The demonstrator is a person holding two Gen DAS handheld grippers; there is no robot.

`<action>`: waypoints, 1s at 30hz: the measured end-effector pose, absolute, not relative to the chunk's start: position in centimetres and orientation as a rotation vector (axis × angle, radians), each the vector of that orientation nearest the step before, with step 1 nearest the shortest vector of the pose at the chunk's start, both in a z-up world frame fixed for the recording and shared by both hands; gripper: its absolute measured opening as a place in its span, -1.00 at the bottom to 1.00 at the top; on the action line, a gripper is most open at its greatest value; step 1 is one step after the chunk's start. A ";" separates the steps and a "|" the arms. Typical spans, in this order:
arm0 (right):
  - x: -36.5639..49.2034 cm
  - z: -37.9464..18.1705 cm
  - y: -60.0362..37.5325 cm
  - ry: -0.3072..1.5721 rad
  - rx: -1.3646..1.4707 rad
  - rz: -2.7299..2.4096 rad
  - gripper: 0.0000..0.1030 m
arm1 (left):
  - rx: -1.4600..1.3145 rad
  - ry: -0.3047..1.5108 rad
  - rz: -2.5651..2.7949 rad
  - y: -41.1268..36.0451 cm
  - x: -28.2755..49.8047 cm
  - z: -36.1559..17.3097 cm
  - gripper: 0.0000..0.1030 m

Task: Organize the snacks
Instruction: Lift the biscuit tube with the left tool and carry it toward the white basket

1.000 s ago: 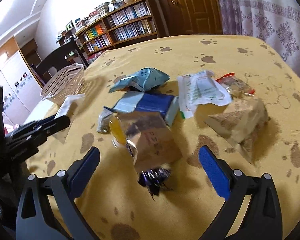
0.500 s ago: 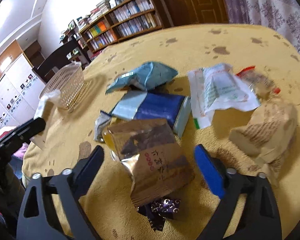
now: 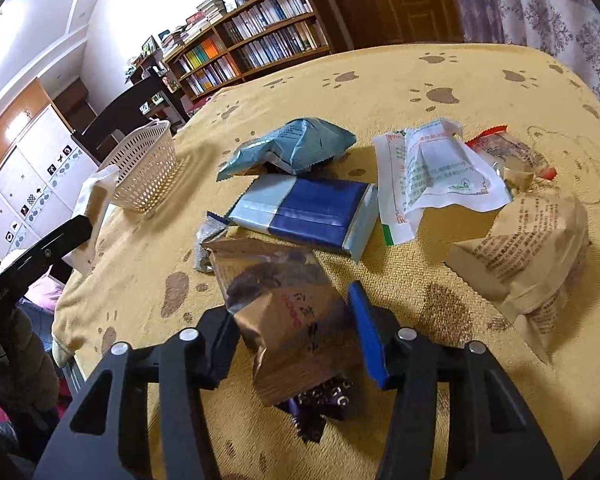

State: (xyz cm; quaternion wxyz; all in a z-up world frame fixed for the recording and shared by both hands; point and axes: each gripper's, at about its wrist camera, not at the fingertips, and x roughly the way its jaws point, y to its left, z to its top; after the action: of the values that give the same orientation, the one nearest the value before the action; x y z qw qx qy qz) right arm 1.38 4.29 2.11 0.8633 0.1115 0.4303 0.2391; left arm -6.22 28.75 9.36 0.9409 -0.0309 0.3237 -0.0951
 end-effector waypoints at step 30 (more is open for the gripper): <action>-0.2 5.1 2.9 0.815 0.269 0.446 -0.60 | -0.132 0.575 -0.059 34.0 -6.6 12.0 -0.45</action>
State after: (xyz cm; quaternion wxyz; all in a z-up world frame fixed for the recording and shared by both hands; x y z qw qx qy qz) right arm -0.18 2.89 5.12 0.8854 0.1295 0.3917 0.2143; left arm -6.62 34.04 11.97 0.9564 -0.0648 0.2832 -0.0292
